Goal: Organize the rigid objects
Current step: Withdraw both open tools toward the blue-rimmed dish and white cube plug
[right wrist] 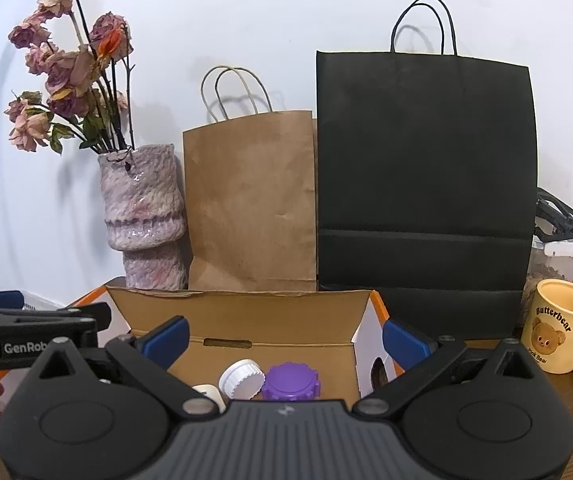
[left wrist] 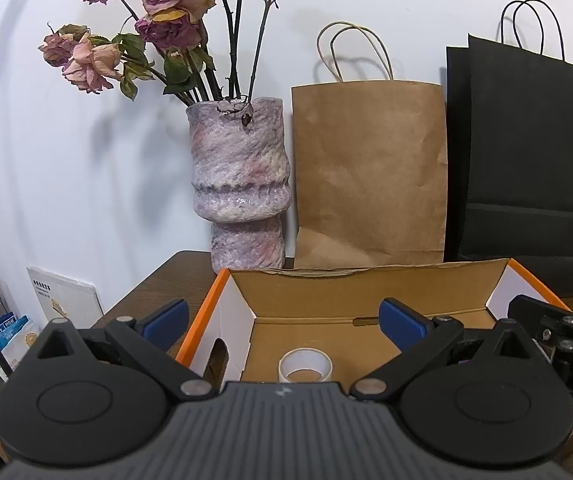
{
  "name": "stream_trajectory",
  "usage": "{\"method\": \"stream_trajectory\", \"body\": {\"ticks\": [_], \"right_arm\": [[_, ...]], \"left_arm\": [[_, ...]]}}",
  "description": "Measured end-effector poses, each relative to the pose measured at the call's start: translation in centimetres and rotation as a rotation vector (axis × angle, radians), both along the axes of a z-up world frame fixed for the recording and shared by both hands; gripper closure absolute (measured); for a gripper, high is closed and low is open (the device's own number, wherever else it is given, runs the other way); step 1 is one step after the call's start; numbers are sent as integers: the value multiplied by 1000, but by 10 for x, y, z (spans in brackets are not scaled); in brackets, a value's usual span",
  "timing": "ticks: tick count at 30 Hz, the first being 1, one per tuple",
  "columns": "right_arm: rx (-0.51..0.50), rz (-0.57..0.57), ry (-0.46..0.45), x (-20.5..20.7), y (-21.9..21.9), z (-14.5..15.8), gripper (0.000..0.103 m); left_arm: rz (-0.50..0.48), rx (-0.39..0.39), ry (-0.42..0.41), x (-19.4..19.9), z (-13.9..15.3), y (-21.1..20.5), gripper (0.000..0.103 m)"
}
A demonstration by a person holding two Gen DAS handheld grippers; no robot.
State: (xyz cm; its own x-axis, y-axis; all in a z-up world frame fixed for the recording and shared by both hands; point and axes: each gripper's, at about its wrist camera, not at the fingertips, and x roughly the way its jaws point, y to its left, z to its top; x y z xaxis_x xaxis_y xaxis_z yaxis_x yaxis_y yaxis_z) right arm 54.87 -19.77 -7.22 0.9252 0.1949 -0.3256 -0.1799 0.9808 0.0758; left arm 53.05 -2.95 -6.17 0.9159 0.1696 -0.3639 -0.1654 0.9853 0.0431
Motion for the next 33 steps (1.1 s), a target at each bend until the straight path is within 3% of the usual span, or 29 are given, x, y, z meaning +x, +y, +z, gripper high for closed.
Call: {"method": "stream_trajectory", "body": {"ticks": [16,33], "right_arm": [[-28,-12,-14,-34,-12,4,0],[5,-45,-47,-110,-33,5,0]], "left_arm": [[-19,-11,-21,-33,6,-7,0],[-25,-24,-10,-100,4,-15,0]]}}
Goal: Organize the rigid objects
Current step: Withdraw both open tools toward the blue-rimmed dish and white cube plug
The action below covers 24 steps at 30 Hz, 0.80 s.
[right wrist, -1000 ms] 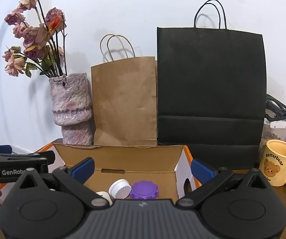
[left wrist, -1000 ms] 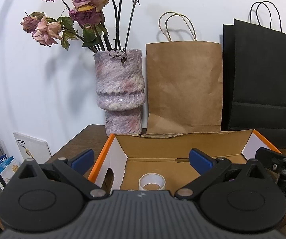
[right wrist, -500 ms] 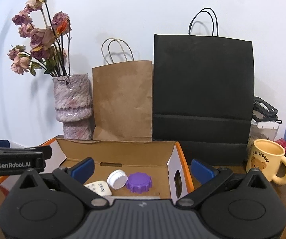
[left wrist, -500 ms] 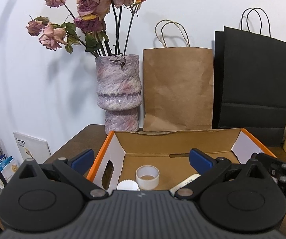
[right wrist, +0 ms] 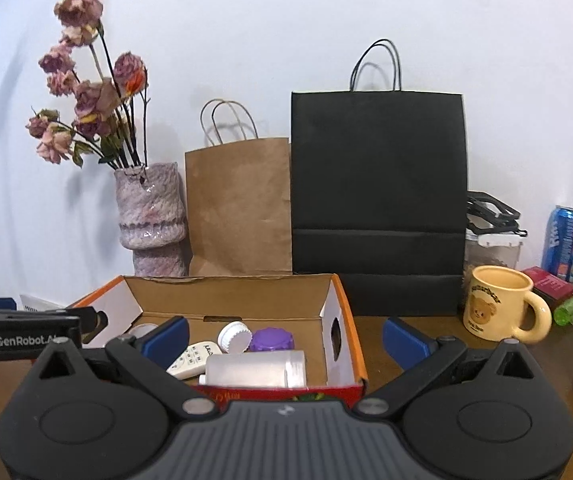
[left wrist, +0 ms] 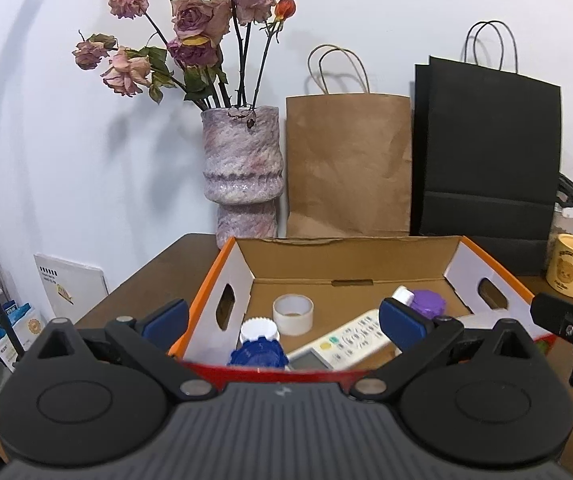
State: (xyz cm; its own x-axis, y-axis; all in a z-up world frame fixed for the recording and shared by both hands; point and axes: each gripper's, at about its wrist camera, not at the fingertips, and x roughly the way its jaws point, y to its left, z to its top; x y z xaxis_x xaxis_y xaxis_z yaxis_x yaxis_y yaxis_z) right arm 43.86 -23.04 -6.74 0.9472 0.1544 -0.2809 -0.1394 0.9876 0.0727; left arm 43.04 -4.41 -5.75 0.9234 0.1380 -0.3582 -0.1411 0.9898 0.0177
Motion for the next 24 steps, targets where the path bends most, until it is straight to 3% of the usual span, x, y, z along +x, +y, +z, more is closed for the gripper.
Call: {"method": "stream_trajectory", "body": {"ticks": [24], "right_arm": [[-28,-7,89,-86,-40,-21,0]], "left_arm": [[-85,12,112,-86,-25,-35,0]]}}
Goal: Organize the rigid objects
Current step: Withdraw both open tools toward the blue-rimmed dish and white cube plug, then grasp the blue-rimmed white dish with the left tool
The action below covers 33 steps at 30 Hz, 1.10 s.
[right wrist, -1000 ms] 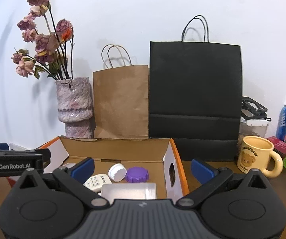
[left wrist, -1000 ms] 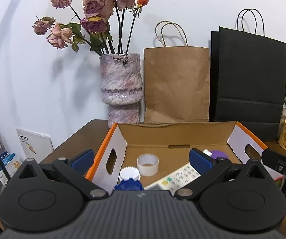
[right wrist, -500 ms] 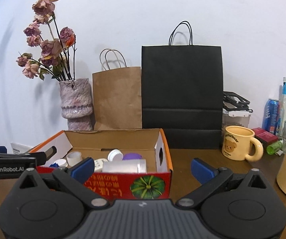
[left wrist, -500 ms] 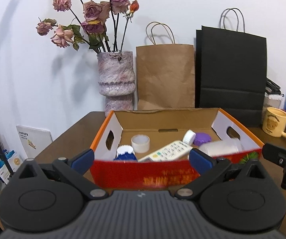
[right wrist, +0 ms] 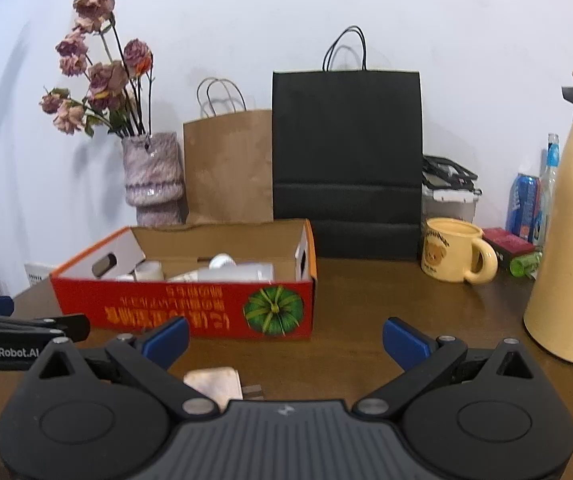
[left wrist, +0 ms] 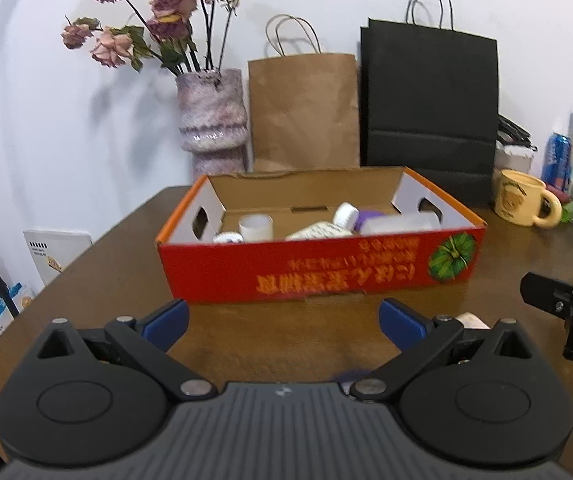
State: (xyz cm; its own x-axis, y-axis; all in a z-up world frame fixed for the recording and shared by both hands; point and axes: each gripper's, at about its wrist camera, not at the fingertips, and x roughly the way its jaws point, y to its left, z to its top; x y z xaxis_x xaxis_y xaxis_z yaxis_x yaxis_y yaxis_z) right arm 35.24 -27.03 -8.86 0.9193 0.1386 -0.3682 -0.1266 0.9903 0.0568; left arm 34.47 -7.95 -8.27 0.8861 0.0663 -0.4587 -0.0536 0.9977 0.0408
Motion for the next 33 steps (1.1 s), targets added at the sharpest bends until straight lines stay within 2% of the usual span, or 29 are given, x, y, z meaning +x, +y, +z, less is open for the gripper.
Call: {"method": "stream_trajectory", "body": {"ticks": [6,13,20,33], "right_arm": [[-11,-4,41,-8,-15,-9,0],[-28,-1,75,-14,-29,-21,0],[15,-35,111,-12,-39,-28,0],[6,-46,129,-10,-37,-34,0]], "left_arm": [[-38,-40,36,-10,-13,-9,0],[-26,-7,61,-11,-22,-24,0],[-15,23,99,-5,-35,-31,0],[-6,67,171,7,-49,-38,0]]}}
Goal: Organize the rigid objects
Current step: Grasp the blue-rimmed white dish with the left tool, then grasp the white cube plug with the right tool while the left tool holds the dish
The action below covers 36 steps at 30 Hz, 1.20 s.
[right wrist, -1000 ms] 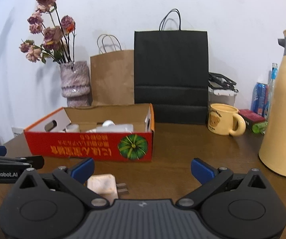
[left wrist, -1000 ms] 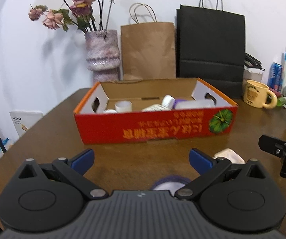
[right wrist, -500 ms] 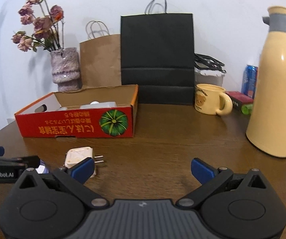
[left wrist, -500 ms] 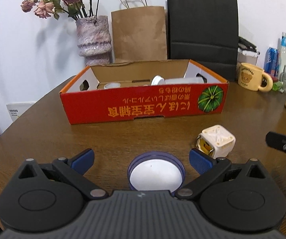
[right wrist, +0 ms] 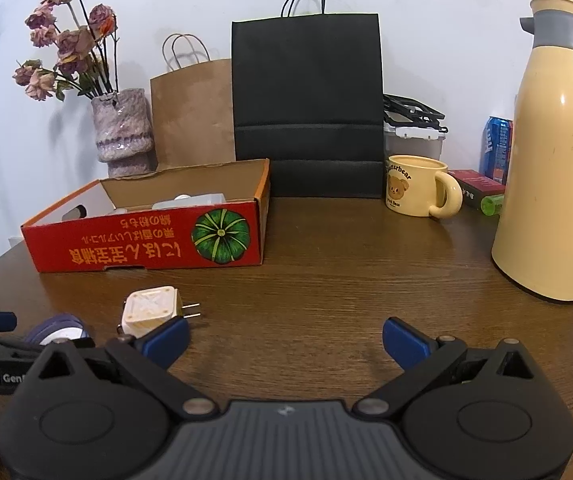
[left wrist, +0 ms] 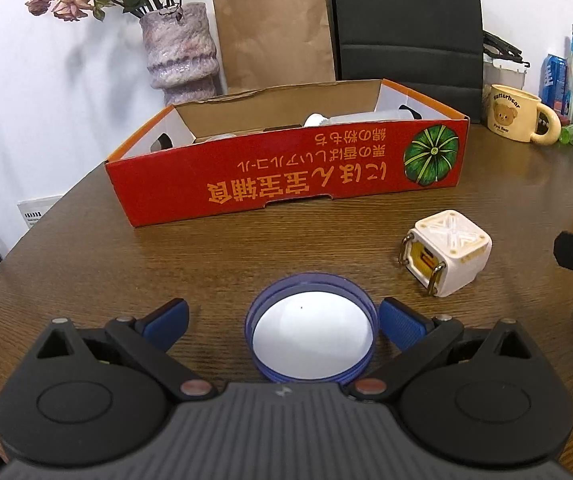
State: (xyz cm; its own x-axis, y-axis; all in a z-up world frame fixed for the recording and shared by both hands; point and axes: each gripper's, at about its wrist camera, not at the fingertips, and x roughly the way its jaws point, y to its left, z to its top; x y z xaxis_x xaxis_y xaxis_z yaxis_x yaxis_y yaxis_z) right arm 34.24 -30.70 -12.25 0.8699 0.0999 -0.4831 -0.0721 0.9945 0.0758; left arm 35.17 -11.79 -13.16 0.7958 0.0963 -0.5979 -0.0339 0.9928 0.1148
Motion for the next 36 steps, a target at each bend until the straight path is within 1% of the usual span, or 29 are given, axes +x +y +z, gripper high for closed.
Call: {"method": "stream_trajectory", "body": {"ticks": [3,5,6,8,9,10,11,17,21,25,29,36], "right_arm": [[0,0,1,0,0,0,0],[-1,-1,5,1,0,-1,0],[-1,-1,7,2,0,-2,0],[-1,-3,11,2,0,-3,0],[-1,-3,12,2,0,-3,0],[-1,-2,12,2,0,-3,0],[-1,-2,12,2,0,-3,0],[-1,0,22,4,0,-5,0],[6,4,32,5,0,-7,0],[27,17,51,9,-1,-9,0],[51,26,49,11,0,-10,0],[66,49,70,16,15,-11,0]], "left_arm": [[2,-9,4,-1,0,2,0],[-1,-21,16,0,-1,4,8],[-4,-28,18,0,-1,5,9],[-15,-41,16,-1,0,5,19],[-22,-46,15,-2,0,5,22],[-31,-49,11,-3,1,5,30],[-39,-51,8,-4,1,4,35],[-69,-13,-15,-8,4,-1,35],[-69,-29,-36,-9,7,3,35],[-53,-35,-56,-8,11,11,35],[-36,-32,-84,-8,16,20,35],[-1,-26,-122,-7,22,44,35]]}}
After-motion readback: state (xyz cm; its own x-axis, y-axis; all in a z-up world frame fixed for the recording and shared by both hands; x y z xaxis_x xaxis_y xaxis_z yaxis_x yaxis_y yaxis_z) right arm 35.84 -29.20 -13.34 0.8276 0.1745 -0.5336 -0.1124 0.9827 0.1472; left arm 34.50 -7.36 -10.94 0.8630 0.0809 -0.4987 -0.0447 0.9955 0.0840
